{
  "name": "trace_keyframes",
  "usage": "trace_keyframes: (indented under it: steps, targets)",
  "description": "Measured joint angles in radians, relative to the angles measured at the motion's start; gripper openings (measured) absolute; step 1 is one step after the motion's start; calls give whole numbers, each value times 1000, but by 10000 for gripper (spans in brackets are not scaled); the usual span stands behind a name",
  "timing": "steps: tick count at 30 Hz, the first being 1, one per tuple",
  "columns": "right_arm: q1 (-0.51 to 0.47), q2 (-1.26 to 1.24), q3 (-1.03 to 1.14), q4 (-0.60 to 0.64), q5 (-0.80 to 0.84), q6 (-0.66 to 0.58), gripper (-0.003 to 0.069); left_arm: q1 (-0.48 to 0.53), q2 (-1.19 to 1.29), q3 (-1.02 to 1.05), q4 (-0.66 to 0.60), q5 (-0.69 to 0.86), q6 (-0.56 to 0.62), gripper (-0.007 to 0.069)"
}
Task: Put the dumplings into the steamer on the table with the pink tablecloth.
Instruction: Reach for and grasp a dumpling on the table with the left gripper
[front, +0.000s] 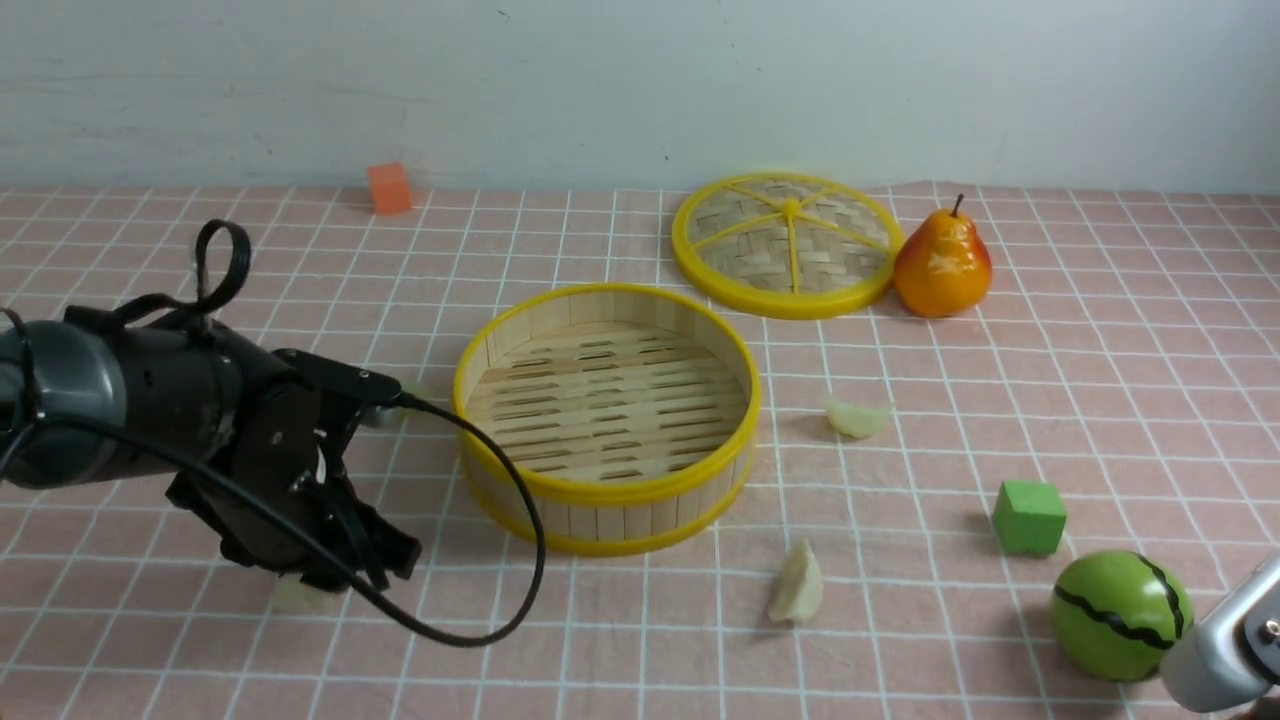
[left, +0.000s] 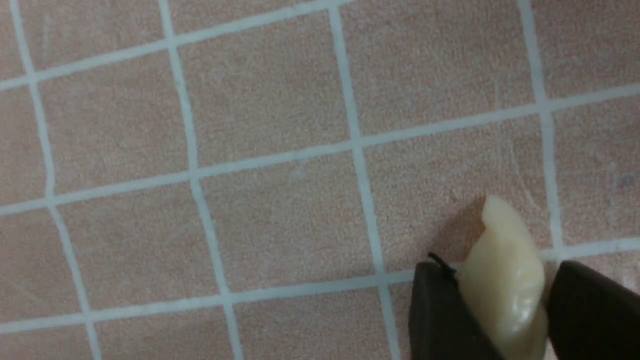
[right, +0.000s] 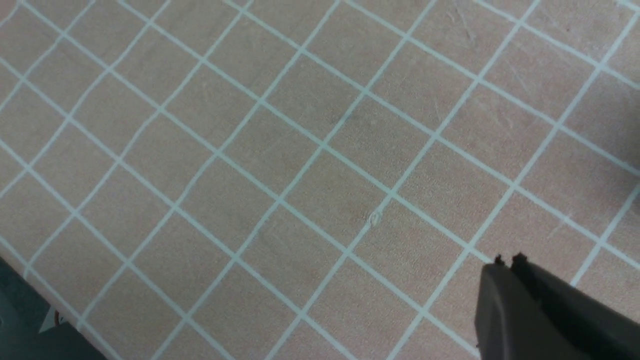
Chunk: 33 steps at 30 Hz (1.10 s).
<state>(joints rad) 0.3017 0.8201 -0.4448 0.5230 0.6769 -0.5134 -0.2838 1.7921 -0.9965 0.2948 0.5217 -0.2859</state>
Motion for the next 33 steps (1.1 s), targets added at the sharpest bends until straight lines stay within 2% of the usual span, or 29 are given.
trace_keyframes:
  steps: [3,5,6,7,8,9,11,12,14,18,23,26,29,31,33]
  targets:
    - [0,0,0,3,-23,0,11,0,-27,-14,-78,60,0,269]
    - [0,0,0,3,-36,0,13,0,-49,-41,-139,96,1,222]
    - [0,0,0,3,-51,-1,13,0,-79,-78,-200,139,17,108]
    - [0,0,0,3,-72,-1,14,0,-101,-125,-268,166,41,43]
    - [0,0,0,3,-72,-1,14,0,-105,-134,-280,174,52,24]
    - [0,0,0,4,-94,-2,15,0,-121,-198,-370,194,91,-12]
    - [0,0,0,7,-119,-2,18,0,-124,-295,-511,197,176,-14]
    - [0,0,0,7,-121,-2,19,-1,-123,-311,-523,195,182,-14]
    - [0,0,0,10,-127,-3,22,-1,-86,-403,-628,188,256,-14]
    - [0,0,0,10,-128,-3,26,-1,-13,-476,-631,280,270,-14]
    - [0,0,0,10,-125,-3,31,-1,18,-487,-533,548,246,-14]
    - [0,0,0,10,-125,-3,34,-1,-20,-457,-471,584,213,-1]
    - [0,0,0,10,-126,-11,36,-1,-56,-413,-419,567,174,39]
    - [0,0,0,7,-130,-41,40,0,-78,-321,-333,507,122,159]
    - [0,0,0,7,-131,-46,41,0,-74,-291,-309,476,109,209]
